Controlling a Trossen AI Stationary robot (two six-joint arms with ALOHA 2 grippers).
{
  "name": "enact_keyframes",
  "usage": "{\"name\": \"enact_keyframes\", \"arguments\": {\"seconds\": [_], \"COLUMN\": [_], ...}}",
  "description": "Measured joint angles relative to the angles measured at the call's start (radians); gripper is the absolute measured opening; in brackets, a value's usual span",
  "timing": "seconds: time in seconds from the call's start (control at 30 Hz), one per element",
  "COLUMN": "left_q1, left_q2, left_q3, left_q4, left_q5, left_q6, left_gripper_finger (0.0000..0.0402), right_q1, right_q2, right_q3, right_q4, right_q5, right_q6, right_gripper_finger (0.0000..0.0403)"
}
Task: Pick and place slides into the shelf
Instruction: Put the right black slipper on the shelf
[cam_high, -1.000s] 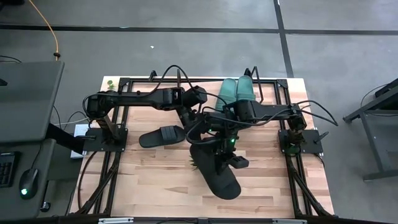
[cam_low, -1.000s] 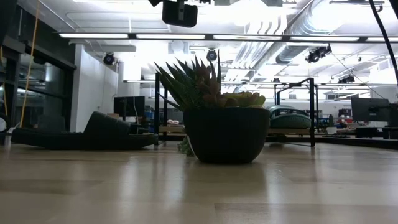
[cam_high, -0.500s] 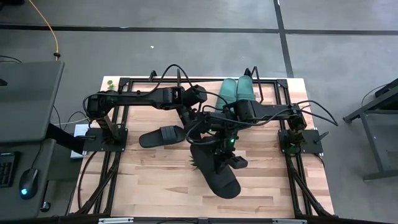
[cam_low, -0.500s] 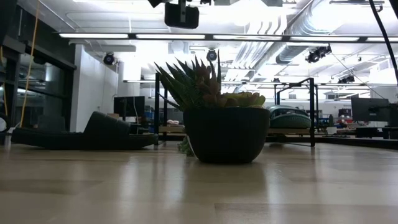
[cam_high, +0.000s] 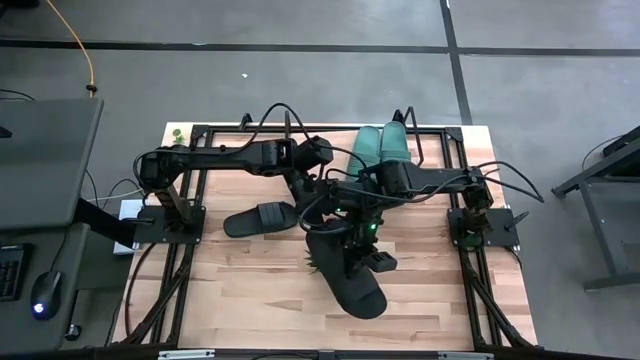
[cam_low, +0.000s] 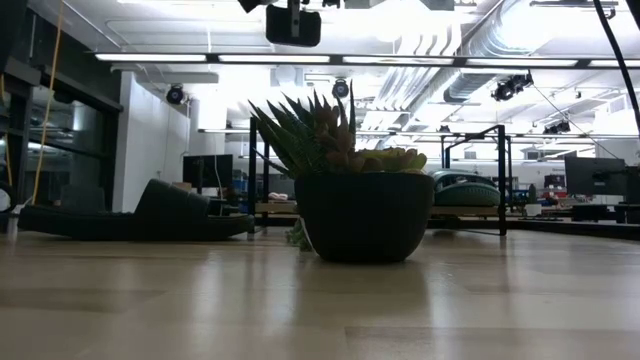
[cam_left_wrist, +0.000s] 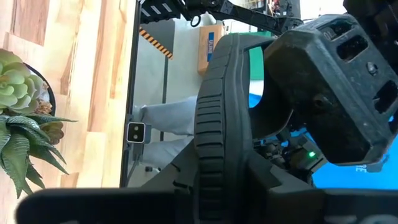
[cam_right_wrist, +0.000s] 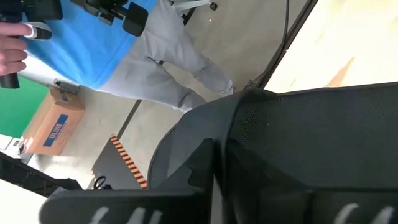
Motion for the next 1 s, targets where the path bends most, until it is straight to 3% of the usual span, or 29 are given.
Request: {"name": "enact_keyframes", "arguments": {"seconds": [0.67,1.0], "left_q1": [-0.002,0.000], "left_q2": [0.000,-0.019], "left_q3": [0.000,0.000], "left_q4": [-0.001,-0.019], "left_q5": [0.005,-0.010], "left_q6": [0.000,0.011], "left_gripper_finger": [0.0052,0.0052], "right_q1": [-0.078,-0.142], "right_q2": [0.000,-0.015], "right_q3": [0.000,0.000], "right_q4": [-0.003,-0.082], "right_q5": [0.022,-0.001], "right_q6": [0.091,0.102], "right_gripper_finger": [0.0203,0.0225]}}
